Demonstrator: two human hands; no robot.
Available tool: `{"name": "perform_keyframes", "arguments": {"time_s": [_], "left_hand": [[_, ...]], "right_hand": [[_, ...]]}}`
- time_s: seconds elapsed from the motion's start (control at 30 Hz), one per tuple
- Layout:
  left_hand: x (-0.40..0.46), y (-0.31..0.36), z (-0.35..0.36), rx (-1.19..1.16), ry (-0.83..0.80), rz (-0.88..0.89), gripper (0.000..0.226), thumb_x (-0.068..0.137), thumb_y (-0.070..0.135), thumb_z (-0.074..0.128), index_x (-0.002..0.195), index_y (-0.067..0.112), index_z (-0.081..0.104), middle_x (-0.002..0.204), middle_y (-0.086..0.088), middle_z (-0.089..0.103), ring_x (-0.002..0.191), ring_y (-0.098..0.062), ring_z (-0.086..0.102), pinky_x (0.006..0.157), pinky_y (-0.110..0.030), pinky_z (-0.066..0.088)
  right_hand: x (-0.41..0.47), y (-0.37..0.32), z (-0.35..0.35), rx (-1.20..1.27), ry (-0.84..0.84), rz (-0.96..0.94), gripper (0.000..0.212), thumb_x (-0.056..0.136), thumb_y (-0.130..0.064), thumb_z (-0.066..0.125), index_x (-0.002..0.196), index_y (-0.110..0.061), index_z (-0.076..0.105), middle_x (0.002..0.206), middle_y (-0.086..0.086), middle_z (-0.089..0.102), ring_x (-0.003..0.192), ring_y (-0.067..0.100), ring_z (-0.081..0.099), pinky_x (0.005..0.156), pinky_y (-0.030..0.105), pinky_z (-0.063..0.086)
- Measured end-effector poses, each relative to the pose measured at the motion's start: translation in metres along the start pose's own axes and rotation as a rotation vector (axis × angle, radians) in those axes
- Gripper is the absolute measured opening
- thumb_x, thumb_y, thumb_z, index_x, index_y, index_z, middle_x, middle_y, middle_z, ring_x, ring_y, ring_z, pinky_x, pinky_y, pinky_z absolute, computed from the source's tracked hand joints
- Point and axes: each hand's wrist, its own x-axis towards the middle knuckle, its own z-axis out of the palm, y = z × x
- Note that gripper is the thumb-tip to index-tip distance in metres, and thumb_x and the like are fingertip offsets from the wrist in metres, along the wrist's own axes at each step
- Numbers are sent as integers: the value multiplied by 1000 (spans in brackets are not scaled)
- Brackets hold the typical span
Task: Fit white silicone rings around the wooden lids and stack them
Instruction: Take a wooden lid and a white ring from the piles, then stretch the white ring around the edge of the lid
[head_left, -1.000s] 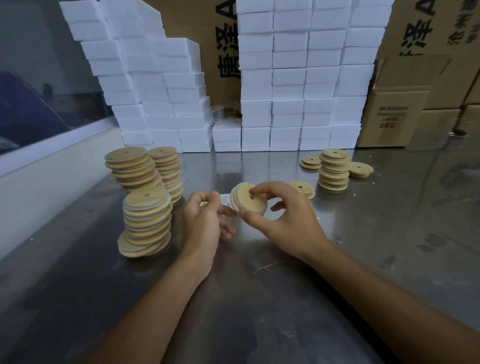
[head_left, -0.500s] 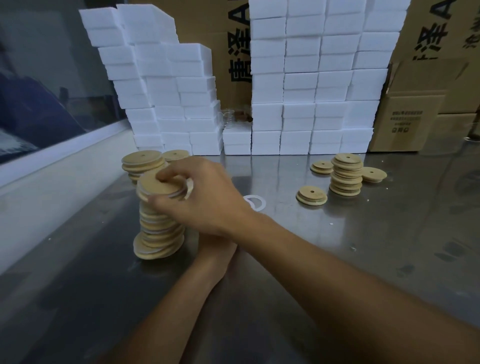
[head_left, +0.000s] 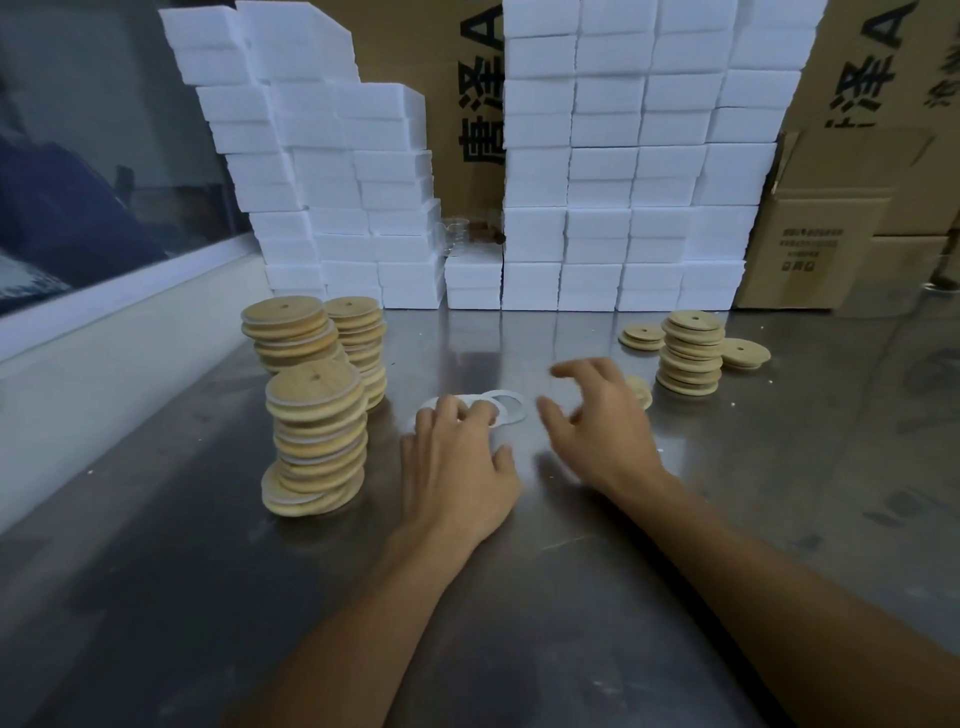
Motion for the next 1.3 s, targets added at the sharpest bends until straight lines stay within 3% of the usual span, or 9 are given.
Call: {"name": "perform_keyframes", "arguments": {"time_s": [0.07, 0.2, 0.5, 0.7, 0.87, 1.0, 1.07, 1.2, 1.3], "left_hand": [[0, -3, -1, 136, 14, -14, 31, 91, 36, 54, 119, 24, 58, 119, -1, 55, 109, -24, 47, 89, -37, 40], [-1, -12, -7, 131, 26, -72, 22, 93, 26, 54, 112, 18, 60, 112, -4, 61, 102, -26, 50, 81, -36, 43], [0, -15, -12, -17, 54, -81, 8, 89, 16, 64, 96, 16, 68, 97, -3, 69, 94, -26, 60, 78, -40, 50], [-2, -15, -10, -31, 79, -47, 20, 87, 6, 61, 97, 22, 64, 93, 0, 68, 90, -25, 60, 73, -42, 52], [-3, -10, -14, -74, 130, 37, 39, 79, -4, 61, 111, 18, 58, 106, -3, 63, 98, -24, 58, 72, -41, 49], [-6, 3, -20, -352, 295, 127, 26, 88, -3, 58, 101, 19, 55, 94, 2, 58, 86, -16, 55, 62, -16, 40], [-7, 13, -22, -615, 206, 49, 25, 93, 0, 54, 92, 25, 53, 89, 6, 60, 82, -10, 58, 66, -9, 43], [-9, 22, -22, -1157, -47, -230, 19, 95, 1, 56, 94, 20, 57, 87, -2, 69, 67, -12, 59, 55, -25, 44], [-9, 22, -22, -1326, -109, -304, 14, 94, -1, 56, 97, 13, 56, 79, -4, 69, 60, -14, 53, 49, -26, 39]], "right_hand": [[7, 21, -5, -80, 5, 170, 49, 92, -35, 62, 137, -22, 49, 140, 5, 46, 113, 23, 57, 89, 33, 44], [18, 31, -1, -269, -42, 229, 58, 92, -43, 57, 144, -23, 40, 152, 10, 34, 120, 34, 54, 87, 40, 45], [25, 32, -3, -503, -113, 250, 56, 93, -59, 40, 127, -17, 51, 128, 12, 45, 109, 36, 56, 91, 45, 44], [21, 34, -8, -329, -114, 294, 71, 78, -70, 57, 123, -15, 54, 124, 9, 53, 108, 31, 57, 92, 42, 45], [8, 31, -15, -72, -45, 257, 77, 62, -81, 65, 111, -27, 42, 92, -4, 59, 88, 20, 59, 76, 35, 46], [-6, 27, -21, 130, 28, 217, 84, 46, -97, 54, 104, -36, 47, 83, -17, 56, 81, 7, 57, 70, 31, 43], [-9, 26, -22, 165, 73, 222, 82, 44, -100, 50, 90, -33, 53, 82, -15, 60, 79, 6, 58, 66, 31, 48], [-9, 26, -24, 276, 129, 243, 76, 54, -96, 50, 77, -24, 58, 78, -6, 65, 78, 15, 62, 70, 37, 54], [-10, 26, -23, 299, 126, 215, 58, 73, -79, 56, 78, -21, 59, 78, -4, 68, 77, 16, 63, 67, 35, 52]]}}
